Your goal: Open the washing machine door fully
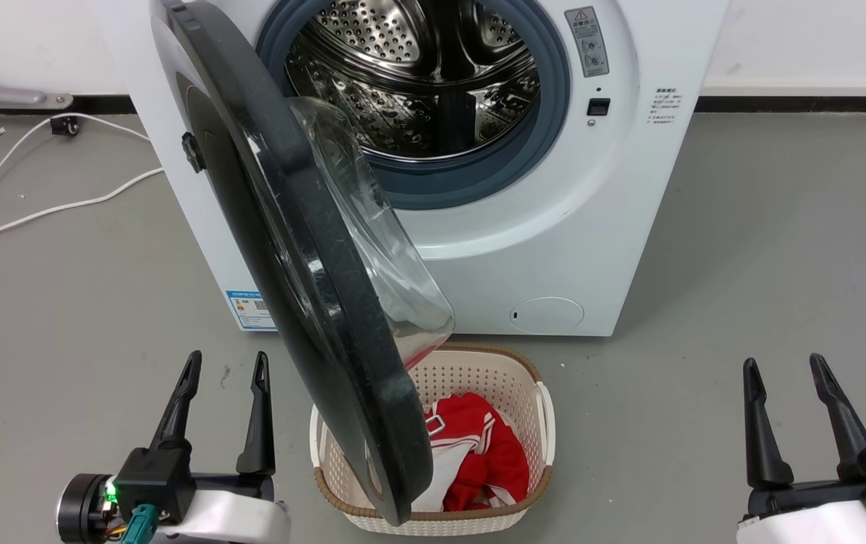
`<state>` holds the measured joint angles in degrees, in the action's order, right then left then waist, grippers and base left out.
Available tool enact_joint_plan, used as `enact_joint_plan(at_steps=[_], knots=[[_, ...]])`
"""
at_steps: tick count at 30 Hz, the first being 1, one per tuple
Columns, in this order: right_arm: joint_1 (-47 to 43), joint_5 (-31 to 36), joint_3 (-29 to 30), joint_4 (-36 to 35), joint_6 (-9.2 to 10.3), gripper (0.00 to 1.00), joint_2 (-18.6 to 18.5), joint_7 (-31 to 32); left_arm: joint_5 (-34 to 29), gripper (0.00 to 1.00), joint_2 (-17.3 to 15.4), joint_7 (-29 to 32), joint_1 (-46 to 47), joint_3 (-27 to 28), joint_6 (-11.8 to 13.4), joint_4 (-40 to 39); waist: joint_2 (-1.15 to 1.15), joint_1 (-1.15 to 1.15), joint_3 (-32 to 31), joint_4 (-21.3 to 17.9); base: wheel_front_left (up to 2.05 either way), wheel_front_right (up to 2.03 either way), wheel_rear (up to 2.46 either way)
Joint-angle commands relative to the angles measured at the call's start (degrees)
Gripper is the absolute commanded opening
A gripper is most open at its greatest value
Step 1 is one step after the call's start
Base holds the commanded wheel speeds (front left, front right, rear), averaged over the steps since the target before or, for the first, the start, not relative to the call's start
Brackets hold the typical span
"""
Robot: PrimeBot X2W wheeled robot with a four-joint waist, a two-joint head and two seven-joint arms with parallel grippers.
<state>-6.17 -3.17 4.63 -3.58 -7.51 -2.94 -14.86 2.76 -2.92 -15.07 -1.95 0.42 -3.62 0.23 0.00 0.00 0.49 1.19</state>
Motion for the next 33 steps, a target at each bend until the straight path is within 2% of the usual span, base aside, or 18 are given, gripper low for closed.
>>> enact_joint_plan(at_steps=[1,13,14,15,16,26,33], knots=[[-0.05,-0.14,-0.02,0.07,0.04,1.00,0.12,-0.20,-0.16,1.00,-0.02,-0.14,0.55,0.05,-0.17,-0.12,0.00,0.00,0.04,-0.07,0.00,0.00,0.00],[1.57,-1.45,0.25,0.53,0.04,1.00,0.13,-0.38,-0.31,1.00,0.00,-0.14,0.18,-0.02,-0.39,-0.09,0.00,0.00,0.33,-0.50,0.00,0.00,0.00],[1.56,-1.68,0.22,0.53,0.04,1.00,0.13,-0.38,-0.25,0.82,0.01,-0.14,0.21,-0.03,-0.39,-0.04,0.00,0.00,0.35,-0.53,0.00,0.00,0.00],[1.57,-1.90,0.19,0.56,0.04,1.00,0.13,-0.32,-0.19,0.39,0.00,-0.14,0.31,-0.08,-0.43,-0.13,0.00,0.00,0.41,-0.57,0.00,0.00,0.00],[1.63,-1.96,0.16,0.52,0.04,1.00,0.13,-0.32,-0.18,0.02,0.01,-0.14,0.38,-0.09,-0.48,-0.21,0.00,0.00,0.45,-0.59,0.00,0.00,0.00],[1.75,-2.62,0.00,0.42,0.04,1.00,0.13,-0.32,-0.23,0.00,0.01,-0.14,1.24,0.30,-0.60,-0.65,0.00,0.00,0.65,-0.61,0.00,0.00,0.00],[1.80,-2.91,0.26,0.46,0.04,1.00,0.13,-0.33,-0.21,0.00,-0.24,-0.14,3.77,1.93,0.02,-7.34,0.00,0.00,0.88,-0.09,0.00,0.00,0.00]])
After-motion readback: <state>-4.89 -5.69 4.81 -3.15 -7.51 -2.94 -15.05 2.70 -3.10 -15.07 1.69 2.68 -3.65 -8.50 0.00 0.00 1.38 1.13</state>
